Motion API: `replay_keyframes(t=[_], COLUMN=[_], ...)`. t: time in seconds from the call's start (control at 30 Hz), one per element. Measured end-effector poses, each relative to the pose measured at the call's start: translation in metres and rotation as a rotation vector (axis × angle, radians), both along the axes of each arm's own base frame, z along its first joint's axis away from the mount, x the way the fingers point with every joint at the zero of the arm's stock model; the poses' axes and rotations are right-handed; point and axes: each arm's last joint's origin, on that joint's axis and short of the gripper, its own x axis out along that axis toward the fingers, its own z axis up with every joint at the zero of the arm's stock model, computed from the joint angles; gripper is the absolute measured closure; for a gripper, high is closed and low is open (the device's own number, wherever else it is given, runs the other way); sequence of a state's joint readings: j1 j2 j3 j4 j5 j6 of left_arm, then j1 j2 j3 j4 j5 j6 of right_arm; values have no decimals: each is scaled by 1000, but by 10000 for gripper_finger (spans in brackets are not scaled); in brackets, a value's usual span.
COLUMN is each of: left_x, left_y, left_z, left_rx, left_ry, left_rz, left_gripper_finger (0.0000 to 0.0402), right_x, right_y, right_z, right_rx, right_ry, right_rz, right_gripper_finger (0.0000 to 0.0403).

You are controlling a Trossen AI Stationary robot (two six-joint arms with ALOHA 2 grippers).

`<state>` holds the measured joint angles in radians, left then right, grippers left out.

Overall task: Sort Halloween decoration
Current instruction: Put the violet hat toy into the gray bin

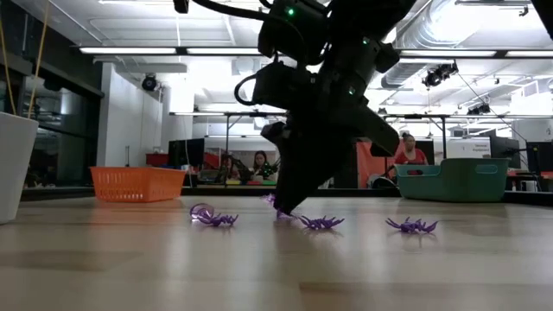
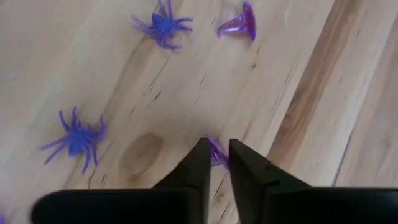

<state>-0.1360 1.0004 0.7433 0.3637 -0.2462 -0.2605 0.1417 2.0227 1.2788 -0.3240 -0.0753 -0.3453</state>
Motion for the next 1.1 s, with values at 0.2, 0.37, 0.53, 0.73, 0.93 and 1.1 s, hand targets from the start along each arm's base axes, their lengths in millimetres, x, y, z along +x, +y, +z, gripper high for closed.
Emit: replay_keyframes(t=[0.2,0.37,0.53,0.73,0.93,1.1], left_x=[0,-11,-30,-47,-50,-47], left_y=[0,2,7,10,10,9], left_z=[0,9,24,29,23,19], left_rx=[4,67,134,182,122,118], left_ry=[-1,-36,-95,-81,-19,12], left_rz=[1,40,124,167,143,116], left_gripper_finger=[401,401,401,401,401,401], right_x=[0,-6,-18,-42,-99,-136], right_y=[1,3,2,-2,7,20], right_z=[1,12,49,88,92,96], right_rx=[18,48,78,78,112,297], right_ry=[1,21,-18,-52,-99,-321], right_rz=[-30,-93,-161,-288,-489,-629], right_gripper_finger=[396,401,402,402,403,403])
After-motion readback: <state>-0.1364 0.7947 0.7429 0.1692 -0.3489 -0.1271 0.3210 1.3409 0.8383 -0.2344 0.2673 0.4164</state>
